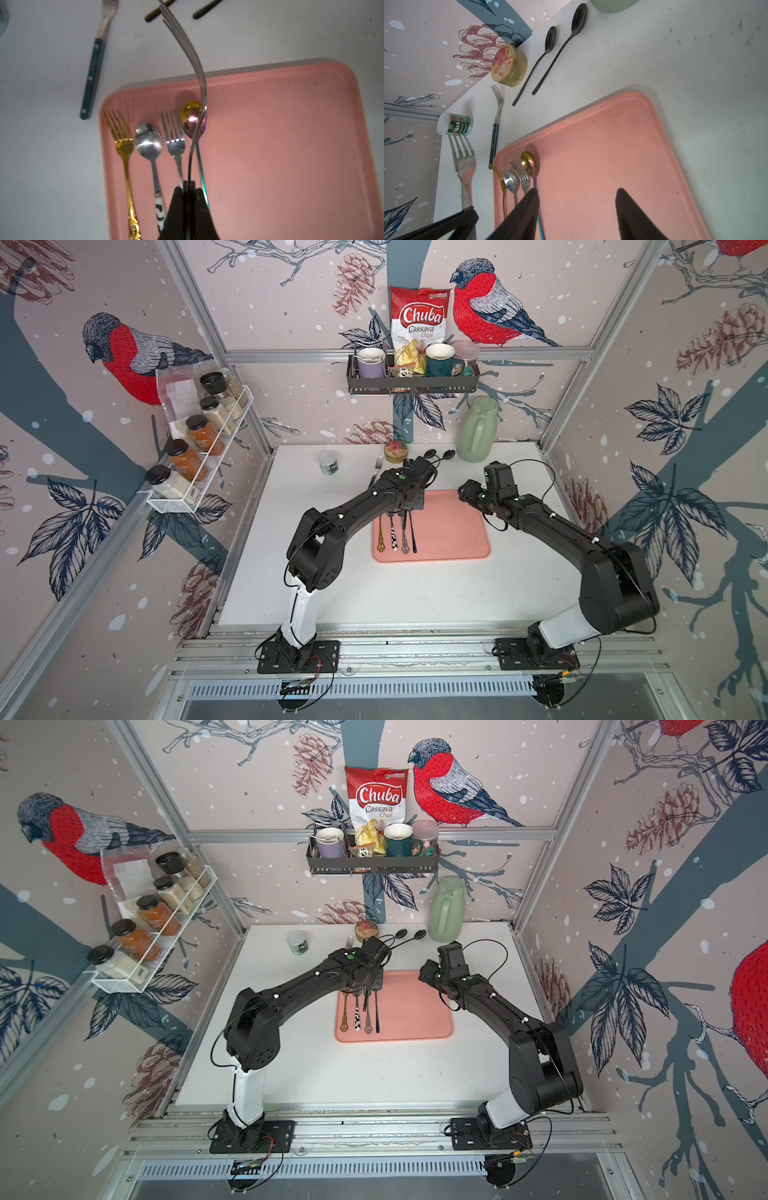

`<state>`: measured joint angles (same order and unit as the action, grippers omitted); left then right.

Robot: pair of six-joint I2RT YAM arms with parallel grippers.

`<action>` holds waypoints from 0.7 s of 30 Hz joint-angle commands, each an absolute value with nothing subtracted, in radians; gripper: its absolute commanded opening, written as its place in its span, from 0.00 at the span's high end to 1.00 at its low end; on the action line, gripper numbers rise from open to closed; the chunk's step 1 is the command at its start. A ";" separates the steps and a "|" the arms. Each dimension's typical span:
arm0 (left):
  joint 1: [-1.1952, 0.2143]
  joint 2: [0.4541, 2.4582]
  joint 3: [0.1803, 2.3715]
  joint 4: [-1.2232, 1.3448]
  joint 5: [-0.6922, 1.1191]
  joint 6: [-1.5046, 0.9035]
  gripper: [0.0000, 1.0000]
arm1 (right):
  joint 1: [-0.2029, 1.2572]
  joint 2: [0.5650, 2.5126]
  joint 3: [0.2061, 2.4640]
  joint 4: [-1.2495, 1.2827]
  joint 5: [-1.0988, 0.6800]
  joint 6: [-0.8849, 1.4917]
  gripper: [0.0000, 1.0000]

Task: Set the spoon and fork side by side
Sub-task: Place the fork on the tray.

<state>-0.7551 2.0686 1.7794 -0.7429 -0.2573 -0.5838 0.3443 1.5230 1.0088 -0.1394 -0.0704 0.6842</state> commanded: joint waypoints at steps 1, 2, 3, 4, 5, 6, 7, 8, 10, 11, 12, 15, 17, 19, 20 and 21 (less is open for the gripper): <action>-0.802 2.116 1.819 -0.711 -0.254 -0.663 0.98 | 0.324 1.517 0.986 -0.096 -0.151 0.721 0.41; -0.814 2.141 1.840 -0.717 -0.254 -0.671 0.98 | 0.321 1.521 0.984 -0.095 -0.167 0.730 0.42; -0.826 2.168 1.857 -0.721 -0.253 -0.674 0.98 | 0.320 1.526 0.983 -0.103 -0.171 0.739 0.43; -0.836 2.191 1.870 -0.727 -0.255 -0.689 0.98 | 0.317 1.531 0.981 -0.113 -0.172 0.748 0.43; -0.843 2.208 1.871 -0.722 -0.252 -0.698 0.98 | 0.313 1.537 0.980 -0.116 -0.183 0.758 0.43; -0.849 2.225 1.873 -0.709 -0.246 -0.704 0.98 | 0.313 1.541 0.980 -0.124 -0.188 0.766 0.44; -0.855 2.237 1.875 -0.706 -0.253 -0.711 0.98 | 0.316 1.539 0.978 -0.131 -0.187 0.766 0.44; -0.857 2.249 1.877 -0.701 -0.258 -0.717 0.98 | 0.317 1.537 0.975 -0.136 -0.183 0.762 0.44; -0.861 2.276 1.887 -0.683 -0.249 -0.723 0.98 | 0.315 1.530 0.966 -0.146 -0.172 0.757 0.44; -0.862 2.293 1.905 -0.697 -0.249 -0.724 0.98 | 0.313 1.528 0.961 -0.145 -0.167 0.756 0.44; -0.864 2.307 1.920 -0.709 -0.255 -0.724 0.98 | 0.311 1.531 0.959 -0.145 -0.165 0.757 0.44; -0.869 2.323 1.927 -0.700 -0.253 -0.726 0.95 | 0.315 1.549 0.967 -0.149 -0.174 0.759 0.45; -0.873 2.332 1.943 -0.716 -0.257 -0.720 0.87 | 0.322 1.559 0.976 -0.157 -0.172 0.759 0.45; -0.874 2.334 1.945 -0.735 -0.272 -0.720 0.78 | 0.331 1.566 0.985 -0.175 -0.162 0.754 0.46; -0.874 2.330 1.938 -0.738 -0.275 -0.718 0.74 | 0.334 1.566 0.987 -0.182 -0.155 0.754 0.46; -0.874 2.318 1.932 -0.736 -0.279 -0.716 0.71 | 0.339 1.565 0.990 -0.190 -0.149 0.752 0.46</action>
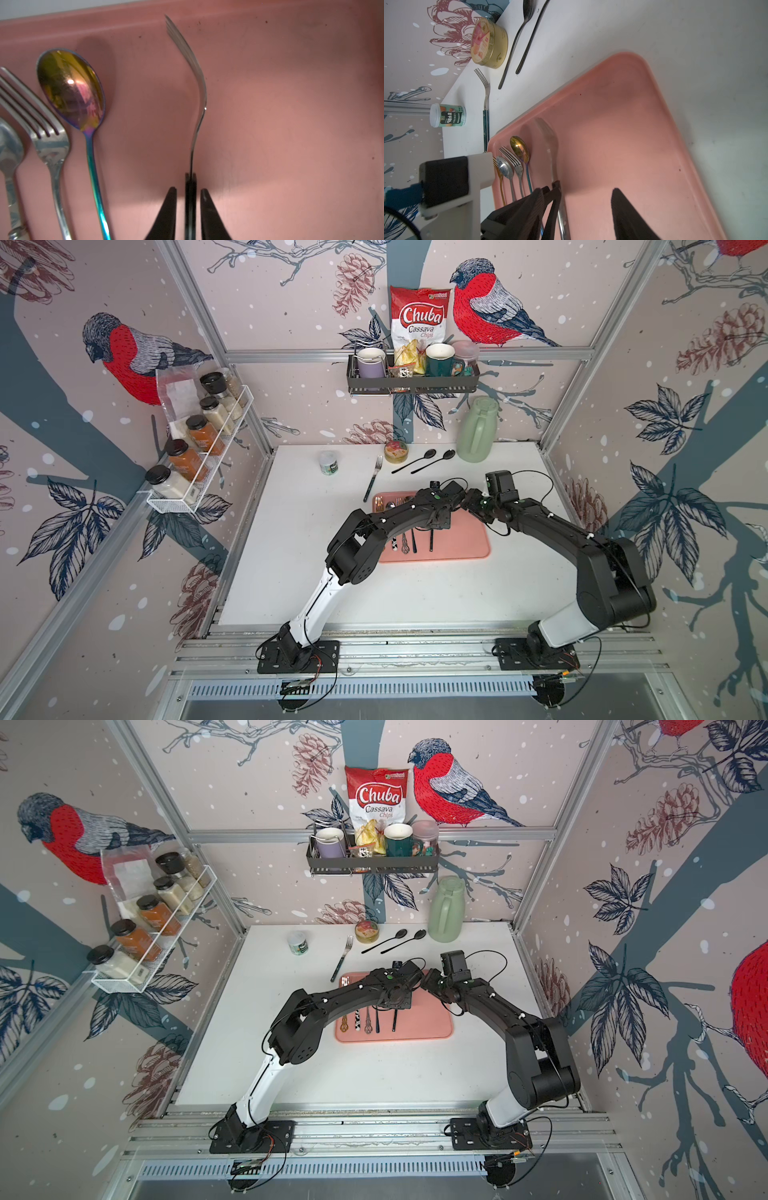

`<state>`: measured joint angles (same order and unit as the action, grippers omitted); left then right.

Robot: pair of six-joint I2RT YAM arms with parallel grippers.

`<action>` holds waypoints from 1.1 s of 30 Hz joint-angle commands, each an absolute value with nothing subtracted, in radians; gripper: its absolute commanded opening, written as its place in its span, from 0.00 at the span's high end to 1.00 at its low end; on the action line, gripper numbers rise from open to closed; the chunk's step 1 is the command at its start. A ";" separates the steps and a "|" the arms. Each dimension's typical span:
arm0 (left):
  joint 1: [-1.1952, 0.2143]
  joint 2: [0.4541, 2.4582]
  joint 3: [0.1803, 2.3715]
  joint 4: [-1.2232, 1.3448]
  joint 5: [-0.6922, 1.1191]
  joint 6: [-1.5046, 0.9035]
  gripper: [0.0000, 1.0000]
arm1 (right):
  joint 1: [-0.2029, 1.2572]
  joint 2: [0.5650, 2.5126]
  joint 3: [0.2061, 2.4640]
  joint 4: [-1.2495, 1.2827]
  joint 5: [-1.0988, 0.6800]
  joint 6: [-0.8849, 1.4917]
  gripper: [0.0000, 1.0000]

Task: Set the spoon and fork side by side
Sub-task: Place the fork on the tray, then adjust the fork on the tray.

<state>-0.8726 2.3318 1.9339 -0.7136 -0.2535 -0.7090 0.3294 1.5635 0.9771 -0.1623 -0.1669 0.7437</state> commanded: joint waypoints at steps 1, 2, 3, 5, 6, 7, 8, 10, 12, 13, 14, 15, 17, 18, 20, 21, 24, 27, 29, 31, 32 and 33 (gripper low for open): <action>-0.874 2.304 1.923 -0.736 -0.283 -0.713 0.69 | 0.342 1.564 0.993 -0.198 -0.142 0.750 0.47; -0.874 2.283 1.905 -0.738 -0.291 -0.712 0.67 | 0.348 1.561 0.995 -0.213 -0.133 0.749 0.47; -0.873 2.261 1.890 -0.740 -0.300 -0.709 0.66 | 0.356 1.556 0.997 -0.226 -0.124 0.747 0.47; -0.868 2.194 1.844 -0.733 -0.311 -0.700 0.66 | 0.370 1.542 0.994 -0.247 -0.101 0.746 0.48; -0.862 2.165 1.818 -0.726 -0.310 -0.697 0.66 | 0.380 1.535 0.989 -0.254 -0.090 0.746 0.48; -0.855 2.113 1.796 -0.720 -0.306 -0.692 0.66 | 0.388 1.526 0.987 -0.264 -0.081 0.748 0.48; -0.846 2.073 1.748 -0.710 -0.305 -0.687 0.66 | 0.398 1.519 0.985 -0.271 -0.074 0.750 0.48; -0.824 1.977 1.653 -0.691 -0.300 -0.677 0.67 | 0.419 1.508 0.982 -0.288 -0.050 0.757 0.49; -0.791 1.884 1.553 -0.673 -0.280 -0.674 0.67 | 0.452 1.503 0.986 -0.300 -0.025 0.761 0.49; -0.774 1.841 1.491 -0.655 -0.271 -0.672 0.68 | 0.473 1.504 0.993 -0.316 -0.006 0.763 0.50; -0.758 1.788 1.441 -0.642 -0.265 -0.670 0.68 | 0.493 1.510 1.004 -0.329 0.013 0.763 0.50; -0.741 1.739 1.386 -0.633 -0.266 -0.668 0.68 | 0.514 1.519 1.015 -0.345 0.030 0.767 0.50; -0.713 1.638 1.293 -0.625 -0.270 -0.656 0.68 | 0.554 1.540 1.037 -0.366 0.058 0.776 0.52; -0.702 1.595 1.256 -0.626 -0.272 -0.652 0.68 | 0.571 1.556 1.047 -0.375 0.065 0.783 0.55; -0.682 1.516 1.203 -0.633 -0.269 -0.640 0.68 | 0.610 1.587 1.070 -0.392 0.099 0.794 0.57; -0.673 1.486 1.184 -0.638 -0.268 -0.635 0.68 | 0.628 1.605 1.080 -0.403 0.114 0.798 0.57; -0.650 1.394 1.123 -0.642 -0.263 -0.621 0.68 | 0.665 1.662 1.111 -0.420 0.149 0.815 0.58; -0.642 1.334 1.095 -0.642 -0.264 -0.608 0.68 | 0.692 1.728 1.147 -0.435 0.165 0.823 0.61; -0.641 1.315 1.091 -0.648 -0.263 -0.598 0.68 | 0.713 1.775 1.187 -0.468 0.202 0.824 0.62; -0.640 1.304 1.091 -0.656 -0.265 -0.589 0.68 | 0.725 1.814 1.211 -0.479 0.214 0.821 0.63; -0.639 1.299 1.091 -0.658 -0.266 -0.586 0.68 | 0.728 1.829 1.217 -0.480 0.212 0.822 0.63; -0.638 1.297 1.091 -0.660 -0.268 -0.583 0.68 | 0.730 1.845 1.225 -0.482 0.213 0.822 0.64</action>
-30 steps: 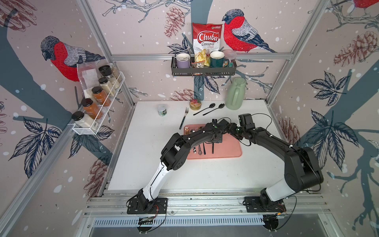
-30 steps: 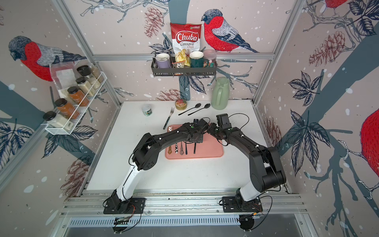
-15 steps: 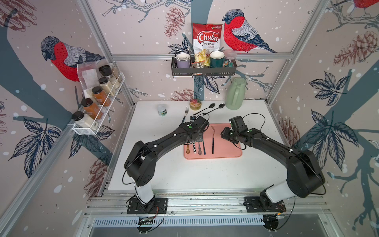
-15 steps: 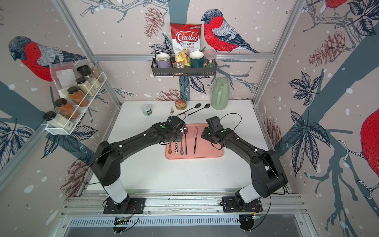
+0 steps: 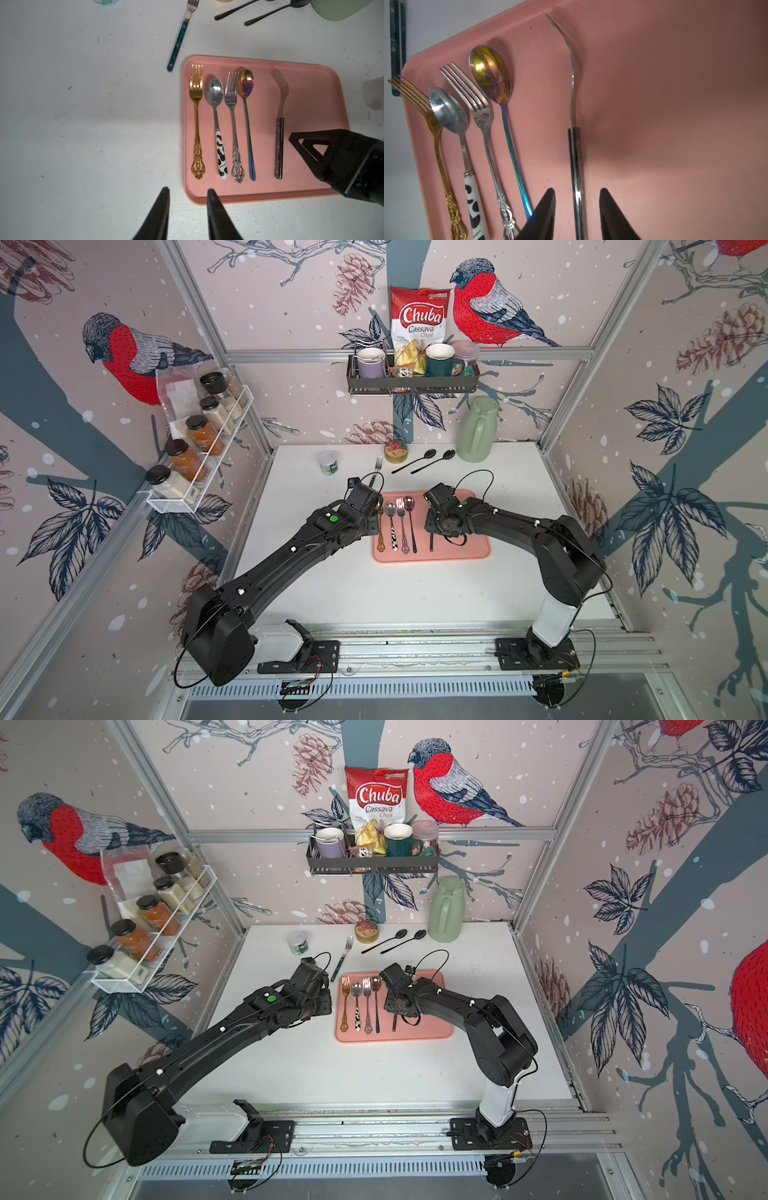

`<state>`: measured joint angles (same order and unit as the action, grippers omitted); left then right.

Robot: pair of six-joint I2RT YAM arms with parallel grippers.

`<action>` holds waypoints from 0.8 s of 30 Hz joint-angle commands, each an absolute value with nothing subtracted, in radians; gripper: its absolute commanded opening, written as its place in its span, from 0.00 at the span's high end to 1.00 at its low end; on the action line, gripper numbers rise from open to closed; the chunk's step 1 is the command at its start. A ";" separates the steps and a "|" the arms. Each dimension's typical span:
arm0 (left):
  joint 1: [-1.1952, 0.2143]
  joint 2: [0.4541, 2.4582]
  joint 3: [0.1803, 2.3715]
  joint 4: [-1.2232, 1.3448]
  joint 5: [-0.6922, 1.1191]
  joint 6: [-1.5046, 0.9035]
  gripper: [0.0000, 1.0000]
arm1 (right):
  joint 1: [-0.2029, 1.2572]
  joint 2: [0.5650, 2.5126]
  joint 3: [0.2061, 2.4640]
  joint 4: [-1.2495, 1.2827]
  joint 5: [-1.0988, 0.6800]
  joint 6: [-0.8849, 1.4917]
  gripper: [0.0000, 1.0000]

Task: Set the spoon and fork side by side
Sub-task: Adjust the fork on the tray.

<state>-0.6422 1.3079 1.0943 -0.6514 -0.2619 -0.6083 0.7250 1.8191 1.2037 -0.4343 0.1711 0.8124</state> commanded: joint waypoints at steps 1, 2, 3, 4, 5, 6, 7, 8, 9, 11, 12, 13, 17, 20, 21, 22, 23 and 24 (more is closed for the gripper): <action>-0.637 1.294 1.090 -0.660 -0.267 -0.582 0.68 | 0.729 1.855 1.230 -0.484 0.214 0.822 0.65; -0.637 1.291 1.089 -0.660 -0.266 -0.583 0.68 | 0.730 1.867 1.234 -0.485 0.213 0.824 0.65; -0.637 1.289 1.089 -0.660 -0.262 -0.582 0.68 | 0.730 1.879 1.237 -0.484 0.209 0.823 0.66; -0.637 1.289 1.090 -0.660 -0.258 -0.579 0.68 | 0.731 1.895 1.243 -0.482 0.200 0.821 0.75; -0.637 1.289 1.093 -0.666 -0.259 -0.577 0.68 | 0.729 1.904 1.247 -0.485 0.196 0.822 0.80; -0.637 1.287 1.097 -0.672 -0.267 -0.576 0.68 | 0.728 1.912 1.251 -0.487 0.192 0.822 0.84; -0.637 1.286 1.099 -0.677 -0.274 -0.572 0.68 | 0.728 1.917 1.254 -0.489 0.189 0.821 0.85; -0.637 1.285 1.101 -0.679 -0.283 -0.569 0.68 | 0.728 1.921 1.257 -0.488 0.186 0.821 0.85; -0.636 1.284 1.101 -0.681 -0.287 -0.565 0.68 | 0.729 1.924 1.260 -0.487 0.183 0.821 0.85; -0.637 1.277 1.102 -0.680 -0.288 -0.560 0.68 | 0.727 1.933 1.269 -0.489 0.173 0.817 0.85; -0.637 1.276 1.104 -0.681 -0.285 -0.559 0.68 | 0.726 1.939 1.275 -0.491 0.166 0.815 0.86; -0.637 1.275 1.104 -0.680 -0.283 -0.558 0.68 | 0.726 1.943 1.277 -0.490 0.160 0.814 0.88; -0.637 1.272 1.112 -0.689 -0.287 -0.550 0.68 | 0.717 1.953 1.279 -0.491 0.144 0.806 0.86; -0.637 1.269 1.117 -0.693 -0.291 -0.546 0.68 | 0.718 1.945 1.275 -0.489 0.141 0.800 0.69; -0.637 1.268 1.118 -0.692 -0.291 -0.546 0.68 | 0.718 1.942 1.274 -0.490 0.143 0.799 0.67; -0.637 1.267 1.119 -0.692 -0.291 -0.546 0.68 | 0.717 1.940 1.273 -0.492 0.145 0.799 0.67; -0.637 1.266 1.121 -0.691 -0.291 -0.544 0.68 | 0.718 1.941 1.272 -0.493 0.146 0.798 0.66; -0.637 1.266 1.123 -0.689 -0.289 -0.543 0.68 | 0.715 1.940 1.271 -0.492 0.147 0.797 0.66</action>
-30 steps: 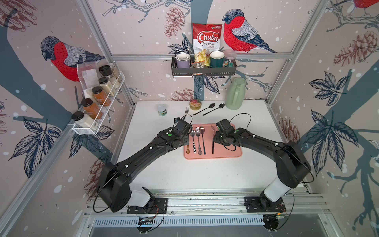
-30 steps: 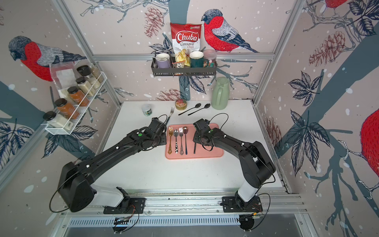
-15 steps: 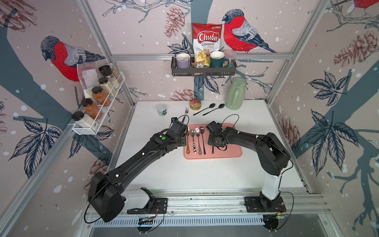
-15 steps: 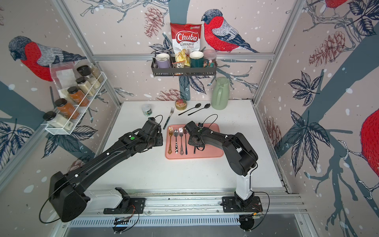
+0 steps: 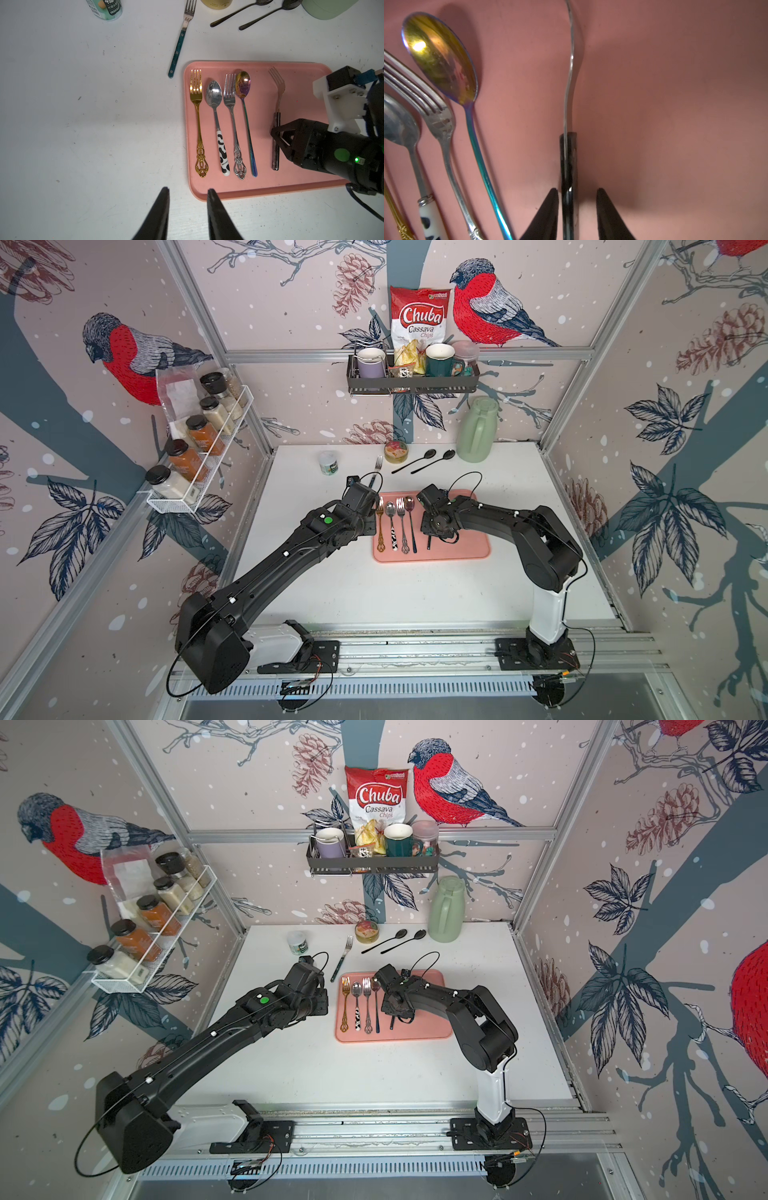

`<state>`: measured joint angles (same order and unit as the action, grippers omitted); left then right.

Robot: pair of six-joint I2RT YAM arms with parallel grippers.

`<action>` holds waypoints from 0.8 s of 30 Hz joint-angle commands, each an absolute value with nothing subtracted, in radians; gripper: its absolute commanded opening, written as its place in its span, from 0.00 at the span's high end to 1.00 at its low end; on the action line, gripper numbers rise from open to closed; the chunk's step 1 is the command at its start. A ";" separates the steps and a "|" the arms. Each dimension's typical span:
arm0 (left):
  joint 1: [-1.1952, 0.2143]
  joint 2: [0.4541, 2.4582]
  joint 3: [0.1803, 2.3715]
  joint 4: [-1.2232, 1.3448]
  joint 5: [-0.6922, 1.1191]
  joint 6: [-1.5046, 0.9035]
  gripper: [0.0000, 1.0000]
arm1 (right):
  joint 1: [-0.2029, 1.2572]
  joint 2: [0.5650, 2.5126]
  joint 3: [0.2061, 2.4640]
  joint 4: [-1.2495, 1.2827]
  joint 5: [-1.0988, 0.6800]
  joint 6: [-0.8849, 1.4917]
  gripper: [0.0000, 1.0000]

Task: Set the spoon and fork side by side
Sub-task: Adjust the fork on the tray.

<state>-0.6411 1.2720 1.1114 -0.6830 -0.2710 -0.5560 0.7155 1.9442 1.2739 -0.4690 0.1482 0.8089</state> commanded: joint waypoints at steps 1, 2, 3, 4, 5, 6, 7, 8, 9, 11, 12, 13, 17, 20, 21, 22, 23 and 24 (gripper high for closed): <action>-0.637 1.267 1.124 -0.688 -0.286 -0.541 0.68 | 0.715 1.943 1.269 -0.492 0.147 0.796 0.66; -0.637 1.267 1.128 -0.687 -0.286 -0.538 0.68 | 0.714 1.948 1.268 -0.489 0.146 0.796 0.67; -0.637 1.268 1.131 -0.688 -0.287 -0.535 0.68 | 0.713 1.950 1.267 -0.485 0.143 0.794 0.70; -0.637 1.270 1.136 -0.687 -0.288 -0.534 0.68 | 0.711 1.952 1.266 -0.481 0.140 0.791 0.75; -0.637 1.274 1.140 -0.688 -0.288 -0.532 0.68 | 0.710 1.954 1.266 -0.478 0.135 0.788 0.81; -0.637 1.279 1.146 -0.689 -0.289 -0.530 0.68 | 0.710 1.954 1.266 -0.474 0.130 0.783 0.87; -0.637 1.284 1.148 -0.689 -0.290 -0.529 0.68 | 0.710 1.949 1.263 -0.465 0.119 0.772 0.92; -0.637 1.289 1.150 -0.687 -0.288 -0.529 0.68 | 0.709 1.943 1.258 -0.451 0.107 0.759 0.94; -0.637 1.294 1.152 -0.686 -0.286 -0.529 0.68 | 0.708 1.932 1.250 -0.432 0.087 0.745 0.96; -0.637 1.301 1.152 -0.683 -0.282 -0.529 0.68 | 0.695 1.903 1.214 -0.364 0.025 0.703 0.98; -0.637 1.303 1.151 -0.684 -0.279 -0.530 0.68 | 0.682 1.891 1.192 -0.316 -0.027 0.683 0.99; -0.637 1.305 1.150 -0.681 -0.275 -0.531 0.68 | 0.665 1.882 1.170 -0.282 -0.059 0.672 0.99; -0.637 1.300 1.142 -0.680 -0.275 -0.528 0.69 | 0.613 1.865 1.110 -0.176 -0.221 0.625 1.00; -0.637 1.295 1.142 -0.685 -0.287 -0.523 0.69 | 0.604 1.843 1.064 -0.095 -0.322 0.596 0.99; -0.637 1.293 1.143 -0.686 -0.288 -0.523 0.69 | 0.602 1.843 1.057 -0.077 -0.357 0.589 0.99; -0.637 1.292 1.144 -0.686 -0.285 -0.523 0.68 | 0.597 1.853 1.056 -0.063 -0.386 0.581 0.99; -0.637 1.290 1.146 -0.687 -0.285 -0.523 0.68 | 0.593 1.864 1.060 -0.055 -0.415 0.575 0.99; -0.636 1.289 1.147 -0.690 -0.284 -0.524 0.68 | 0.591 1.880 1.067 -0.051 -0.439 0.572 0.99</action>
